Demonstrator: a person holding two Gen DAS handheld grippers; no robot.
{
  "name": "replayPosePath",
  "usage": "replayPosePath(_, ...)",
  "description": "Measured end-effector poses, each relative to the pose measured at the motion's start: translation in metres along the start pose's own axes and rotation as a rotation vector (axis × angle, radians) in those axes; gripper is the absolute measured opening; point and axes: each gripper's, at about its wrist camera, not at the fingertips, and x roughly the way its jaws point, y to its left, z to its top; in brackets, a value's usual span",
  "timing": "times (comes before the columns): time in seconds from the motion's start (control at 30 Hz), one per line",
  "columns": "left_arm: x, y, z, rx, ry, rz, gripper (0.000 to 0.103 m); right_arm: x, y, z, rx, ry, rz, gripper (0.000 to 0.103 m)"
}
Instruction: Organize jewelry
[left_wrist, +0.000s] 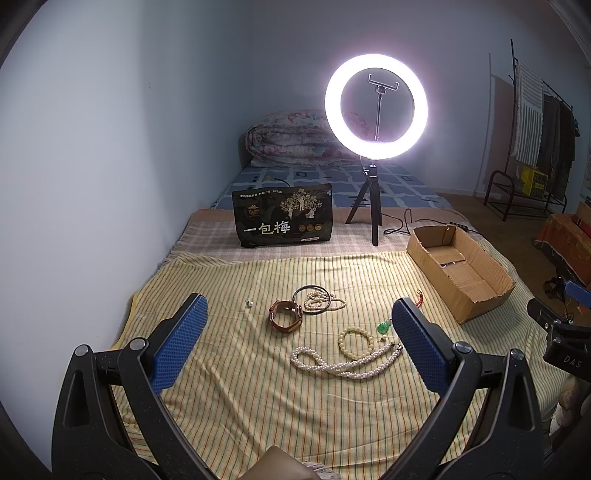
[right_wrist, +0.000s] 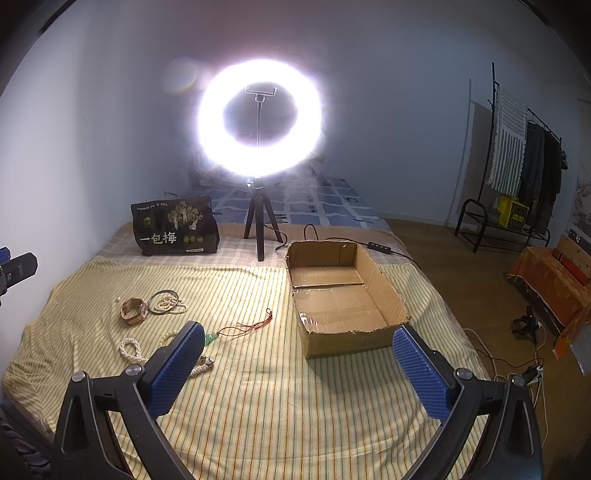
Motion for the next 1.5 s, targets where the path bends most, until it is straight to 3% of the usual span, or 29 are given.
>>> replayPosePath(0.27, 0.003, 0.000, -0.002, -0.002, 0.012, 0.007, 0.102, 0.003, 0.003, -0.001, -0.012, 0.022, 0.004, 0.103)
replayPosePath(0.47, 0.015, 0.003, -0.002, -0.009, 0.051, 0.018, 0.102, 0.018, 0.010, -0.005, -0.032, 0.100, 0.022, 0.103)
replayPosePath(0.83, 0.069, 0.024, 0.001, -0.064, 0.249, -0.015, 0.102, 0.075, 0.030, -0.018, -0.063, 0.287, 0.106, 0.103)
replayPosePath(0.97, 0.084, 0.023, 0.001, -0.047, 0.273, -0.004, 0.102, 0.096, 0.036, -0.023, -0.054, 0.361, 0.155, 0.103)
replayPosePath(1.13, 0.112, 0.029, 0.003, -0.048, 0.341, -0.008, 0.092, 0.120, 0.045, -0.027, -0.031, 0.419, 0.195, 0.102)
replayPosePath(1.3, 0.151, 0.051, 0.002, -0.140, 0.447, -0.006, 0.072, 0.144, 0.055, -0.030, -0.012, 0.505, 0.222, 0.082)
replayPosePath(1.43, 0.183, 0.057, -0.006, -0.158, 0.522, 0.008, 0.055, 0.164, 0.055, -0.038, 0.081, 0.596, 0.297, 0.076)
replayPosePath(1.5, 0.200, 0.060, -0.012, -0.176, 0.563, 0.005, 0.051, 0.174, 0.055, -0.041, 0.131, 0.635, 0.329, 0.070)
